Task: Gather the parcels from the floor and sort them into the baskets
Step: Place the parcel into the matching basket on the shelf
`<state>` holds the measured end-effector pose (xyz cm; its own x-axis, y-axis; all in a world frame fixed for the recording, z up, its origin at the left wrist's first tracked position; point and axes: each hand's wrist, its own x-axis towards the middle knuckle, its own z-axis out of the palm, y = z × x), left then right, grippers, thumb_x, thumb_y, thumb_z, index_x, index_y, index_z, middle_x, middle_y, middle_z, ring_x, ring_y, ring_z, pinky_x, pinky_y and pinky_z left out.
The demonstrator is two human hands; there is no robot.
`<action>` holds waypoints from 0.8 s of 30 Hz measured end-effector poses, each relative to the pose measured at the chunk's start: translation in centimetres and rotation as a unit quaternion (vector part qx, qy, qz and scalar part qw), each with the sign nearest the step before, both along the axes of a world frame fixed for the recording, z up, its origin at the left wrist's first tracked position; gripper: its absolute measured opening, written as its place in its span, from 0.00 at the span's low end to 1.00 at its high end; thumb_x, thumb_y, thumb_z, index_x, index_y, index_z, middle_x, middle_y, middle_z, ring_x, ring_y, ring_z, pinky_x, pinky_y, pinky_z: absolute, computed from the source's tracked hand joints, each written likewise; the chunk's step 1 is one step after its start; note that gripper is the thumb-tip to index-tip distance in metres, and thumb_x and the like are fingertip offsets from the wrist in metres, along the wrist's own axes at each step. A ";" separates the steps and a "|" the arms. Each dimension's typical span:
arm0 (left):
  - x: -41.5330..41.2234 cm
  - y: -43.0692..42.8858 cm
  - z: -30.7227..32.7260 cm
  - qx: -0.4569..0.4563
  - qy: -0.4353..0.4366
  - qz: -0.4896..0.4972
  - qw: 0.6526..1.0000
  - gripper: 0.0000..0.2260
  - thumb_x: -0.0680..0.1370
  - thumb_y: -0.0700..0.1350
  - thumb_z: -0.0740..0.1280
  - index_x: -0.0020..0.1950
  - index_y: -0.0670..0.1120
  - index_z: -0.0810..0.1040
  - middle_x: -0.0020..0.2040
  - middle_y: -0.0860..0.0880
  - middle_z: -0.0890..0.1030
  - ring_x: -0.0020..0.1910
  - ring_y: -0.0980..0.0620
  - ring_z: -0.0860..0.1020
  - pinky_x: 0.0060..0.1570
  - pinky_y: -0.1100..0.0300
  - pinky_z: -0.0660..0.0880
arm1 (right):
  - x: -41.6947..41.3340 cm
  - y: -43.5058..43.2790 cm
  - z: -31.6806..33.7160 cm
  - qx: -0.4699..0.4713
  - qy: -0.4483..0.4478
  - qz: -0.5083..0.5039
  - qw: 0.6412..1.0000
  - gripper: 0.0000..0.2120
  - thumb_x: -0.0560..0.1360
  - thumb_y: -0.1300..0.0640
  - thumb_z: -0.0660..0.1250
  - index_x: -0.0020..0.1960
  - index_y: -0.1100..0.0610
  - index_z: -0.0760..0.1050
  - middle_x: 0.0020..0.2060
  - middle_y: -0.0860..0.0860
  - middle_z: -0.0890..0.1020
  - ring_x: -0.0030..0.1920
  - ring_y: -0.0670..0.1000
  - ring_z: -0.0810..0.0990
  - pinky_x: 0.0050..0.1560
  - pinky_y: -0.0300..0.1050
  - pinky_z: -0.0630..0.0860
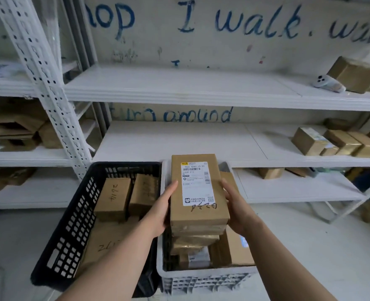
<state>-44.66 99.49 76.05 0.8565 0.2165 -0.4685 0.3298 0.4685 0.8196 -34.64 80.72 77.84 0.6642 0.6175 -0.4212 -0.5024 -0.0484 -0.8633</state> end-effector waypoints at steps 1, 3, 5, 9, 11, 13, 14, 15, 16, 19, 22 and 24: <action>-0.1 -0.1 0.3 0.001 0.005 0.012 1.000 0.23 0.72 0.66 0.65 0.62 0.55 0.79 0.55 0.48 0.84 0.58 0.45 0.80 0.65 0.46 0.70 | 0.1 -0.1 0.3 0.000 -0.008 0.007 1.000 0.27 0.79 0.36 0.54 0.65 0.53 0.77 0.55 0.58 0.84 0.53 0.56 0.84 0.48 0.47 0.79; -0.1 -0.1 0.7 0.003 0.001 0.039 0.999 0.22 0.73 0.64 0.65 0.60 0.53 0.80 0.54 0.46 0.85 0.57 0.44 0.80 0.63 0.47 0.72 | 0.6 0.0 0.5 -0.002 -0.013 0.012 1.000 0.31 0.76 0.33 0.56 0.68 0.52 0.75 0.58 0.59 0.82 0.57 0.59 0.81 0.50 0.49 0.77; 0.1 0.0 0.8 -0.005 -0.012 0.070 0.997 0.24 0.70 0.66 0.68 0.60 0.53 0.81 0.55 0.44 0.84 0.58 0.42 0.79 0.63 0.45 0.72 | 1.4 0.1 0.7 -0.011 -0.013 0.012 1.000 0.33 0.73 0.30 0.58 0.69 0.50 0.74 0.59 0.60 0.81 0.60 0.60 0.78 0.52 0.51 0.75; -0.3 0.2 1.1 -0.035 -0.036 0.135 0.990 0.20 0.73 0.63 0.66 0.56 0.52 0.83 0.54 0.43 0.84 0.57 0.41 0.80 0.65 0.44 0.71 | 2.8 0.8 0.9 -0.054 -0.031 0.018 0.998 0.32 0.74 0.31 0.58 0.67 0.52 0.74 0.60 0.58 0.80 0.63 0.56 0.76 0.52 0.51 0.72; -0.7 0.6 1.2 -0.037 -0.026 0.156 0.987 0.21 0.73 0.63 0.66 0.58 0.51 0.82 0.53 0.43 0.85 0.57 0.41 0.80 0.65 0.44 0.71 | 3.4 1.5 0.9 -0.063 -0.053 0.016 0.996 0.34 0.73 0.32 0.60 0.70 0.54 0.72 0.65 0.52 0.77 0.68 0.52 0.70 0.67 0.51 0.65; -1.1 1.3 1.3 -0.031 -0.021 0.169 0.985 0.21 0.73 0.63 0.66 0.59 0.51 0.82 0.53 0.43 0.84 0.57 0.40 0.80 0.64 0.43 0.72 | 3.3 2.4 1.6 -0.067 -0.080 0.020 0.994 0.32 0.76 0.35 0.59 0.71 0.55 0.70 0.63 0.46 0.74 0.67 0.48 0.69 0.68 0.48 0.57; -1.3 1.6 1.3 -0.024 -0.017 0.177 0.984 0.22 0.73 0.64 0.67 0.59 0.52 0.81 0.53 0.43 0.84 0.56 0.40 0.80 0.64 0.43 0.72 | 3.3 3.1 1.8 -0.067 -0.088 0.026 0.993 0.30 0.77 0.36 0.59 0.70 0.55 0.70 0.59 0.45 0.75 0.64 0.48 0.71 0.67 0.47 0.58; -1.5 2.1 1.3 -0.017 -0.013 0.184 0.983 0.22 0.72 0.64 0.67 0.59 0.52 0.81 0.53 0.43 0.84 0.56 0.41 0.81 0.63 0.43 0.72 | 3.1 3.8 2.2 -0.076 -0.096 0.034 0.992 0.29 0.76 0.35 0.60 0.68 0.54 0.72 0.57 0.46 0.77 0.62 0.48 0.73 0.65 0.47 0.59; -1.7 2.4 1.4 -0.009 -0.008 0.192 0.981 0.22 0.71 0.64 0.68 0.58 0.52 0.81 0.53 0.43 0.85 0.55 0.41 0.81 0.63 0.43 0.72 | 2.8 4.6 2.4 -0.084 -0.103 0.041 0.990 0.31 0.73 0.34 0.62 0.67 0.55 0.74 0.58 0.47 0.78 0.62 0.49 0.74 0.66 0.46 0.59; -2.4 4.2 1.6 -0.014 -0.015 0.219 0.976 0.20 0.72 0.62 0.69 0.55 0.50 0.82 0.51 0.42 0.85 0.51 0.42 0.82 0.59 0.47 0.75 | 2.1 7.3 2.7 -0.077 -0.121 0.065 0.988 0.30 0.70 0.33 0.65 0.60 0.54 0.81 0.59 0.49 0.82 0.65 0.52 0.75 0.74 0.55 0.59; -3.4 7.5 2.0 -0.028 -0.033 0.240 0.970 0.17 0.74 0.60 0.67 0.54 0.49 0.82 0.48 0.42 0.85 0.45 0.43 0.82 0.50 0.51 0.76 | 1.1 11.1 3.2 -0.055 -0.121 0.098 0.986 0.20 0.78 0.41 0.59 0.56 0.53 0.82 0.56 0.49 0.84 0.63 0.51 0.77 0.72 0.51 0.63; -4.5 10.2 2.0 -0.024 -0.035 0.248 0.968 0.16 0.76 0.59 0.66 0.54 0.49 0.83 0.46 0.43 0.86 0.43 0.44 0.82 0.47 0.52 0.76 | 0.0 14.3 3.0 -0.054 -0.119 0.104 0.986 0.19 0.78 0.43 0.60 0.56 0.54 0.82 0.55 0.49 0.84 0.61 0.51 0.78 0.69 0.50 0.67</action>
